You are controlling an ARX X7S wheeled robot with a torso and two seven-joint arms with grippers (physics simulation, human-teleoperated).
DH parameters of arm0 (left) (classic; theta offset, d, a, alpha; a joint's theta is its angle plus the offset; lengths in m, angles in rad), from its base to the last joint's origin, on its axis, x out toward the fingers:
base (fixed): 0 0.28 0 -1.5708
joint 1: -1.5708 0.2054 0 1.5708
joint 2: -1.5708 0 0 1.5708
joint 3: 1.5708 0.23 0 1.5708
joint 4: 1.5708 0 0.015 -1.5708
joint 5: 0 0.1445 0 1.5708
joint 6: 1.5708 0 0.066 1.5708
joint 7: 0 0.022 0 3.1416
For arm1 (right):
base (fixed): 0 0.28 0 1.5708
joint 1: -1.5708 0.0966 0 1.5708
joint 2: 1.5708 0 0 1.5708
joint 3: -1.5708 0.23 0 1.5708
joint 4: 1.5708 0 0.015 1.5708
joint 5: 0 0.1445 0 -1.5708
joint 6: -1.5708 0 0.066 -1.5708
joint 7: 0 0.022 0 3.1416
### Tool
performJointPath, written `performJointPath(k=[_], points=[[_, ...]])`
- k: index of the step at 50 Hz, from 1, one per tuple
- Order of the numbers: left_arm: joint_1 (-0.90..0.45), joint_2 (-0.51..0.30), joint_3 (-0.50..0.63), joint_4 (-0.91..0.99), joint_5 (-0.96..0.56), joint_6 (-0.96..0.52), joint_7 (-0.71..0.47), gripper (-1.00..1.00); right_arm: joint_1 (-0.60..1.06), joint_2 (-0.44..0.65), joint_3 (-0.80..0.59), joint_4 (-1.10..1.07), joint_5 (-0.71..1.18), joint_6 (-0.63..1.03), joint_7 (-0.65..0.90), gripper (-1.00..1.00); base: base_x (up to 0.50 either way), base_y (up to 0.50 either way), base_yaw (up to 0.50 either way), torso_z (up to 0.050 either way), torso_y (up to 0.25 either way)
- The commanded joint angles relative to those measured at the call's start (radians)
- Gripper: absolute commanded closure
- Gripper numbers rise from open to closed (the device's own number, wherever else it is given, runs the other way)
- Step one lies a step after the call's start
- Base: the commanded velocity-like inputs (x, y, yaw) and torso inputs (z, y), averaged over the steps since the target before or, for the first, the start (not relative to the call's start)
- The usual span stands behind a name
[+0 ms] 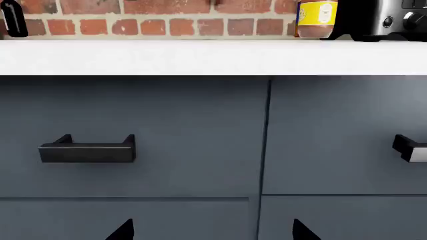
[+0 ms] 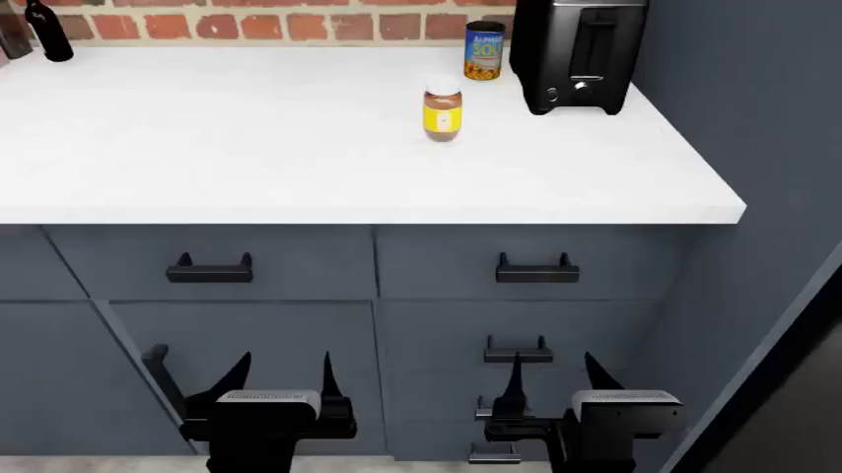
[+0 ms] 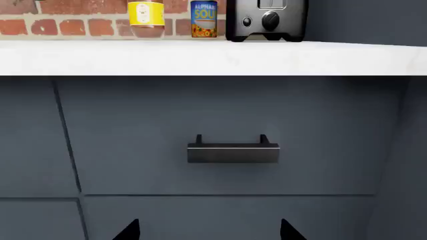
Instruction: Pick the honey bottle and peanut butter from the counter and place them in the cabinets closest to them.
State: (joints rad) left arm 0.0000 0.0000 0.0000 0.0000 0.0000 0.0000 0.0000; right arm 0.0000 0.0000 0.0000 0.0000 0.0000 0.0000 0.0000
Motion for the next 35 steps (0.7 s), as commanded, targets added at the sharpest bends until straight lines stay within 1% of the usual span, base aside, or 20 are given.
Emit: performJointPath(k=[1, 6, 7, 8, 11, 13, 15, 18, 20, 21, 23, 25, 30, 35], points=[[0.004, -0.018, 0.021, -0.003, -0.015, 0.017, -0.01, -1.0, -0.001, 0.015, -0.017, -0.005, 0.034, 0.006, 0.007, -1.0, 0.0, 0.0, 0.0, 0.0, 0.0], [0.018, -0.041, 0.034, 0.005, -0.052, 0.052, -0.008, -1.0, -0.006, 0.034, -0.03, -0.016, 0.067, 0.001, 0.023, -1.0, 0.0, 0.0, 0.0, 0.008, 0.0], [0.02, -0.048, 0.037, 0.025, -0.051, 0.055, -0.007, -1.0, -0.01, 0.036, -0.033, -0.029, 0.069, 0.007, 0.027, -1.0, 0.0, 0.0, 0.0, 0.05, 0.018], [0.021, -0.058, 0.031, 0.092, -0.071, 0.023, -0.002, -1.0, -0.013, 0.039, -0.033, -0.077, 0.081, 0.034, 0.029, -1.0, 0.0, 0.0, 0.0, 0.05, 0.018], [-0.038, -0.09, 0.007, 0.323, -0.1, -0.133, -0.017, -1.0, 0.015, 0.061, -0.024, -0.387, 0.138, 0.286, 0.054, -1.0, 0.0, 0.0, 0.0, 0.05, 0.015], [-0.123, -0.108, -0.009, 0.447, -0.111, -0.25, -0.037, -1.0, 0.103, 0.075, -0.012, -0.59, 0.173, 0.485, 0.086, -1.0, 0.0, 0.0, 0.0, 0.05, 0.017], [-0.208, -0.116, -0.032, 0.527, -0.14, -0.347, -0.053, -1.0, 0.196, 0.087, -0.012, -0.709, 0.189, 0.627, 0.113, -1.0, 0.0, 0.0, 0.0, 0.05, 0.018], [-0.317, -0.119, -0.063, 0.602, -0.166, -0.429, -0.086, -1.0, 0.321, 0.088, -0.009, -0.816, 0.214, 0.778, 0.147, -1.0, 0.0, 0.0, 0.0, 0.05, 0.018], [-0.317, -0.134, -0.06, 0.641, -0.17, -0.433, -0.079, -1.0, 0.342, 0.096, -0.004, -0.873, 0.221, 0.817, 0.159, -1.0, 0.0, 0.0, 0.0, 0.05, 0.016], [-0.319, -0.131, -0.075, 0.658, -0.2, -0.452, -0.076, -1.0, 0.338, 0.099, 0.001, -0.894, 0.225, 0.824, 0.161, -1.0, 0.0, 0.0, 0.0, 0.05, 0.018], [-0.313, -0.141, -0.066, 0.679, -0.206, -0.463, -0.068, -1.0, 0.332, 0.099, 0.01, -0.915, 0.238, 0.83, 0.163, -1.0, 0.0, 0.0, 0.0, 0.05, 0.017], [-0.31, -0.156, -0.045, 0.688, -0.174, -0.475, -0.079, -1.0, 0.329, 0.098, 0.007, -0.928, 0.242, 0.836, 0.169, -1.0, 0.0, 0.0, 0.0, 0.05, 0.008], [-0.324, -0.163, -0.064, 0.732, -0.197, -0.531, -0.092, -1.0, 0.33, 0.106, -0.01, -0.947, 0.244, 0.849, 0.182, -1.0, 0.13, 0.5, 0.0, 0.0, 0.0], [-0.342, -0.164, -0.058, 0.746, -0.195, -0.583, -0.118, -1.0, 0.328, 0.111, -0.005, -0.951, 0.26, 0.844, 0.182, -1.0, 0.14, 0.5, 0.0, 0.0, 0.0]])
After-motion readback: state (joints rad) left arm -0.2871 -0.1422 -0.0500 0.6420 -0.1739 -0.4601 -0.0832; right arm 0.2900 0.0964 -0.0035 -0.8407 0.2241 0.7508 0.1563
